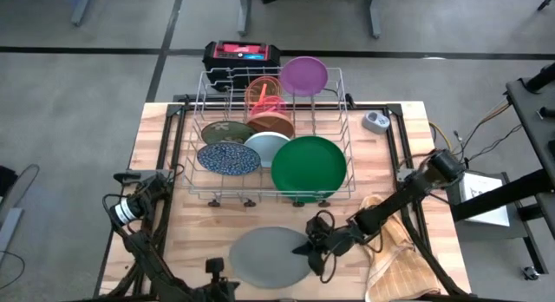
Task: Sort dishes
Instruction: Put the gray plate into the dish rack
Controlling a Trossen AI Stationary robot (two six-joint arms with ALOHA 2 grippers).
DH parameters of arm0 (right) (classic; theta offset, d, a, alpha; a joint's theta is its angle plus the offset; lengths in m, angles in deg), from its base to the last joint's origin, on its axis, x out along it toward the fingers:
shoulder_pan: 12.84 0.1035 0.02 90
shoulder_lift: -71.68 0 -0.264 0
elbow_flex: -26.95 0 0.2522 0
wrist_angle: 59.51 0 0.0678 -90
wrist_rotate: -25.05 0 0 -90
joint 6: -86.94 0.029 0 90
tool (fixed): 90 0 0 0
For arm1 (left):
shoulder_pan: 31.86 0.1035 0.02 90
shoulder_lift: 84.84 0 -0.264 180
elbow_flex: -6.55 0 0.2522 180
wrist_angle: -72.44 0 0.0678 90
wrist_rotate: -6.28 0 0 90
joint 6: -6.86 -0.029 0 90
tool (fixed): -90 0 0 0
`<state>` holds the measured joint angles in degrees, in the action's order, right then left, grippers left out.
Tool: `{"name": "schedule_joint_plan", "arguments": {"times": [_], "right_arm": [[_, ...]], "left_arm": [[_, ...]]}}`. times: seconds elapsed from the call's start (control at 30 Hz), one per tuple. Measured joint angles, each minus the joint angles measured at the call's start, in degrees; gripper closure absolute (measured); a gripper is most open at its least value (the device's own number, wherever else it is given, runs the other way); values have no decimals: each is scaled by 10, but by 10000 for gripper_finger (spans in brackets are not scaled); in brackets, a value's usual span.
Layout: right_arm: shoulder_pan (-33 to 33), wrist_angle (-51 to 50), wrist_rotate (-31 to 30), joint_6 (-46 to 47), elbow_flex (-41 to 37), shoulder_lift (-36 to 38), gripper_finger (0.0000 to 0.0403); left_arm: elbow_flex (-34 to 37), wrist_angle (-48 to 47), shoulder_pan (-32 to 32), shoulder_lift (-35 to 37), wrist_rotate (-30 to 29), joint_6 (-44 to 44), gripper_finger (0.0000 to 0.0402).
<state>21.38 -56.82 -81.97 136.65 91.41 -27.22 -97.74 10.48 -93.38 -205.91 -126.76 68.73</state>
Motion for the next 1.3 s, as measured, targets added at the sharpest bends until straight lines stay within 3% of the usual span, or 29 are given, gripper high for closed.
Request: {"name": "schedule_joint_plan", "arguments": {"times": [0.33,0.47,0.6,0.73,0.87,1.03,1.1,1.3], "right_arm": [[-2,-434,-125,-149,151,196,399],[-5,-477,-177,-324,244,249,400],[-34,-476,-190,-533,334,276,400],[-92,-471,-187,-742,416,284,400],[-181,-475,-120,-842,477,267,400],[-328,-512,118,-869,549,232,402],[-380,-511,187,-877,573,206,402],[-491,-522,326,-923,655,95,402]], "left_arm": [[-170,-152,-65,1,-138,-68,401],[-206,-215,-87,2,-202,-100,401],[-223,-276,-99,2,-272,-129,401],[-236,-334,-100,2,-286,-132,401],[-234,-346,-100,2,-282,-91,401],[-212,-323,-100,1,-222,53,401],[-202,-309,-101,-1,-221,95,401],[-159,-201,-100,-41,-306,106,401]]}}
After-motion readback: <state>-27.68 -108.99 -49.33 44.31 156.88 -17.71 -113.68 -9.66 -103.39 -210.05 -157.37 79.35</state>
